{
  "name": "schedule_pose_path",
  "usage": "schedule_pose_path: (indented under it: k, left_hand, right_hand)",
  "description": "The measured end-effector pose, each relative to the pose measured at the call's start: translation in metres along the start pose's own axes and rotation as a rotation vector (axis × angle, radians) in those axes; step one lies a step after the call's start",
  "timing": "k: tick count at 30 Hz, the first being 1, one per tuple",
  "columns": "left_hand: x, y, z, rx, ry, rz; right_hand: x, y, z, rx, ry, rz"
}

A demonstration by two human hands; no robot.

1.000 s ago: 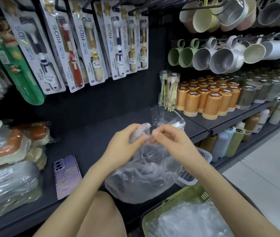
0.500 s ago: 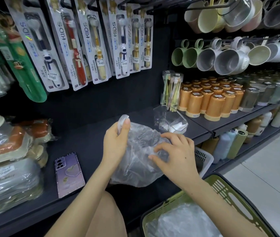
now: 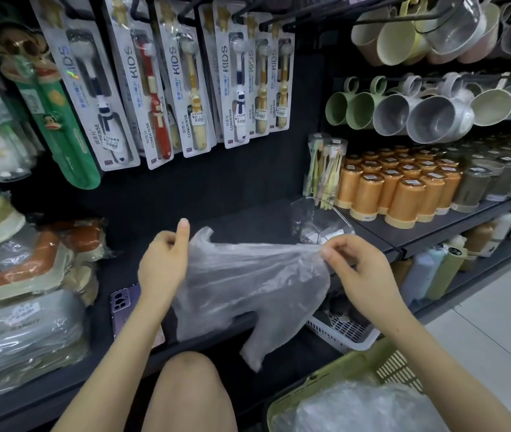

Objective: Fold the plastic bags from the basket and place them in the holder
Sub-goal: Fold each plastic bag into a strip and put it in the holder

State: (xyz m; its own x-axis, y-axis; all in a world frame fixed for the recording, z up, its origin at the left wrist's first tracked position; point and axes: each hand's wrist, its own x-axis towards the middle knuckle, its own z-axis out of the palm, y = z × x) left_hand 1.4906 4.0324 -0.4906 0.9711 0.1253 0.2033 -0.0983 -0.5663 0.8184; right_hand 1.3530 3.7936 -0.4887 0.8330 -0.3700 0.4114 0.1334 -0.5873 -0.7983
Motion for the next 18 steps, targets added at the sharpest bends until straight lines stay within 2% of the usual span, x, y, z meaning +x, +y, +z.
schedule_pose_path:
  k: [2, 4, 6, 7, 8, 9, 11, 15, 18]
  left_hand:
    - [-0.001, 0.006, -0.008, 0.308, 0.114, 0.127]
    - [-0.011, 0.026, -0.01, 0.281, 0.161, 0.448]
    - [-0.026, 0.055, -0.007, 0.072, -0.121, 0.676]
    - [-0.033, 0.065, -0.002, -0.032, -0.314, 0.698]
    - [-0.038, 0.07, 0.006, -0.115, -0.472, 0.667]
    - [-0.039, 0.073, 0.012, -0.186, -0.538, 0.621]
    - [-0.033, 0.07, 0.023, -0.331, -0.488, 0.515]
    - [-0.02, 0.058, 0.028, -0.788, -0.343, 0.137]
    - [-0.004, 0.043, 0.031, -0.952, -0.276, -0.094]
  right_hand:
    - [0.007, -0.008, -0.005, -0.08, -0.046, -0.055]
    - [0.017, -0.022, -0.005, -0.155, -0.109, -0.123]
    - [0.03, -0.038, 0.0, -0.16, -0.158, -0.199]
    - [0.036, -0.045, 0.002, -0.137, -0.173, -0.224]
    - [0.041, -0.052, 0.004, -0.09, -0.181, -0.235]
    - [0.045, -0.056, 0.005, -0.028, -0.181, -0.236]
    - [0.044, -0.056, 0.006, 0.087, -0.136, -0.222]
    - [0.019, -0.026, 0.004, 0.244, -0.024, -0.093]
    - [-0.006, 0.006, 0.005, 0.303, -0.087, -0.01]
